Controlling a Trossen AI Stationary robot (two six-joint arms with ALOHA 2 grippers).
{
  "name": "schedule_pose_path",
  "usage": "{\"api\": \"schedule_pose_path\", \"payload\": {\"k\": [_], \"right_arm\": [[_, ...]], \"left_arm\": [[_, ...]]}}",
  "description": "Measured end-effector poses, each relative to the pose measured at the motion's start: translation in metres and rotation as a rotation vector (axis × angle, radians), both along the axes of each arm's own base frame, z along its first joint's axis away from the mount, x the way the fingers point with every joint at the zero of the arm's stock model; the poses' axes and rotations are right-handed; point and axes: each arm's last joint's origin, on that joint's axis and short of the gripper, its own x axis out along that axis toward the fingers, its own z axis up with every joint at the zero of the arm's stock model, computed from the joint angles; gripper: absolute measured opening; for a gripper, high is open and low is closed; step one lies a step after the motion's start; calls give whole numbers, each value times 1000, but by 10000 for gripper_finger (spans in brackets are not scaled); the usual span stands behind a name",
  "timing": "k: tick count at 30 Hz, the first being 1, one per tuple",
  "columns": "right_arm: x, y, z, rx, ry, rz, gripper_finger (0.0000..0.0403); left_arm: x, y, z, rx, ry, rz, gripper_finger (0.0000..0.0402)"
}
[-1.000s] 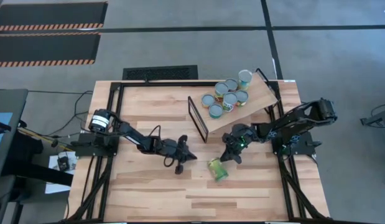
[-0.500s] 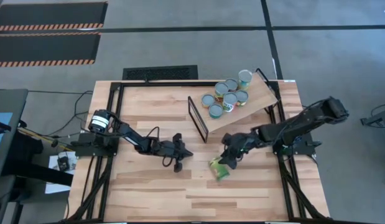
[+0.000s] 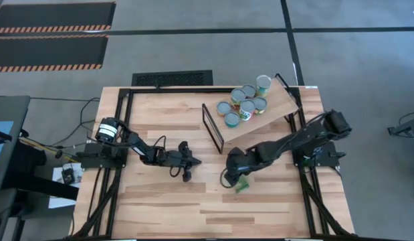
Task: Pick and place cans onto a shelf
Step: Put the canned oranges on the shelf
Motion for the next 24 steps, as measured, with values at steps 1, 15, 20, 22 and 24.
{"api": "schedule_pose_path", "payload": {"k": [1,15,20,22,24], "right_arm": [[3,0,-2,-14,41,-2,392],[29,3,-47,-60,359,66,360],[30,5,-53,-77,371,143,312],[31,6,-52,-88,348,186,312],[32,8,-45,-106,291,229,312]], "left_arm": [[0,0,0,0,1,0,2],[0,0,0,-3,2,1,2],[0,0,0,-3,2,2,2],[0,0,0,-3,3,1,2],[0,0,0,-2,3,2,2]]}}
